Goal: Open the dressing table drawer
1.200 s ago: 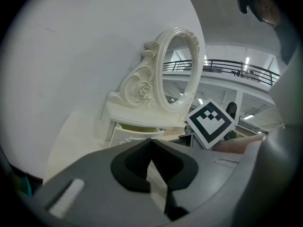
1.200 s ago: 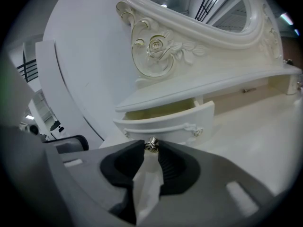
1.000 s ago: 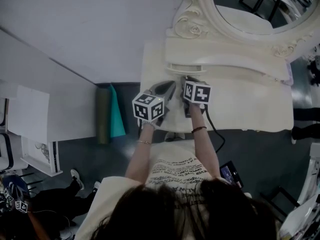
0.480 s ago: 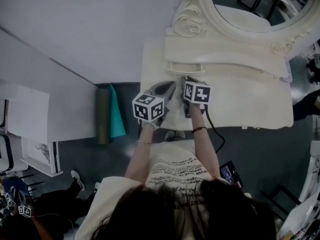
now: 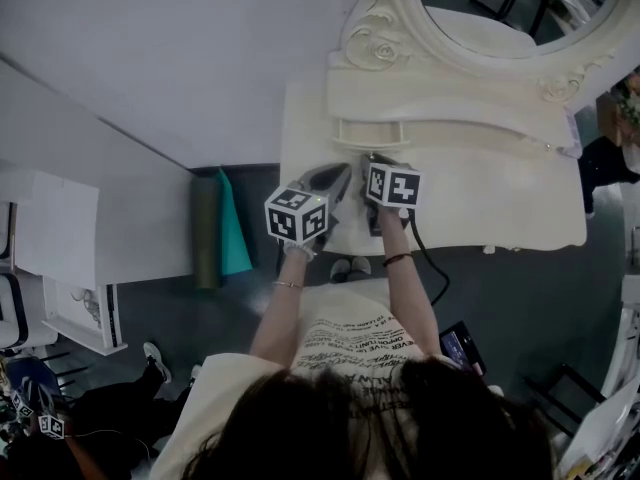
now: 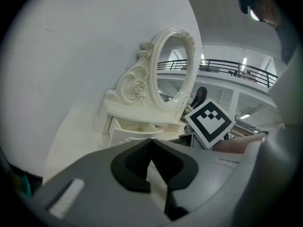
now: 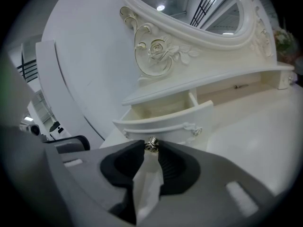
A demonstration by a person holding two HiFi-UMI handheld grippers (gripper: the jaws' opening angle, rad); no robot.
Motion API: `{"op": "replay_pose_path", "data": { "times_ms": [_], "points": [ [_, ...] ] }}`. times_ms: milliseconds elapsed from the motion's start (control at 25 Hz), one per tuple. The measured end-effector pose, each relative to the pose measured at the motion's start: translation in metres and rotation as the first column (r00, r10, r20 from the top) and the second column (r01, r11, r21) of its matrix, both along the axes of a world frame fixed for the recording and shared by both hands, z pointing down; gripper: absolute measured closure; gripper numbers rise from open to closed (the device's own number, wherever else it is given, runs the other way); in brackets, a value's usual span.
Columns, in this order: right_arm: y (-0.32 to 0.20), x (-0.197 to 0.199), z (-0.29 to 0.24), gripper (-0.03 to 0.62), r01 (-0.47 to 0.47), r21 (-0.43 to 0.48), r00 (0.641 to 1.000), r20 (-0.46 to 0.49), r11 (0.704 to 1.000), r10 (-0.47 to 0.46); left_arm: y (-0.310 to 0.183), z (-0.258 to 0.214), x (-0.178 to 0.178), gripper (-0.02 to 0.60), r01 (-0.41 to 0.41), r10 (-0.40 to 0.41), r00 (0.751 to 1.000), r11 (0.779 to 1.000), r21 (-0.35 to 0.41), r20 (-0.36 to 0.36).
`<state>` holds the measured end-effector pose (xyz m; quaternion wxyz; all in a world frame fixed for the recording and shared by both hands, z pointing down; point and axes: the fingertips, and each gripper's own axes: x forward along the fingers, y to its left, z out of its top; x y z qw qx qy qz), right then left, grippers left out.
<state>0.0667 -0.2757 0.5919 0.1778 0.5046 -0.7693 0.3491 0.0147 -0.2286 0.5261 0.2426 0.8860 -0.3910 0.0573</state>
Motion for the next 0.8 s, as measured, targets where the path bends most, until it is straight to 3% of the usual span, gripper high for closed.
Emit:
{"op": "replay_pose_path", "data": {
  "times_ms": [800],
  "points": [
    [0.011, 0.001, 0.001, 0.494, -0.017, 0.005, 1.000, -0.006, 1.000, 0.017, 0.013, 0.002, -0.007, 0.584, -0.010, 0.010, 1.000, 1.000, -0.003, -0.007]
  ]
}}
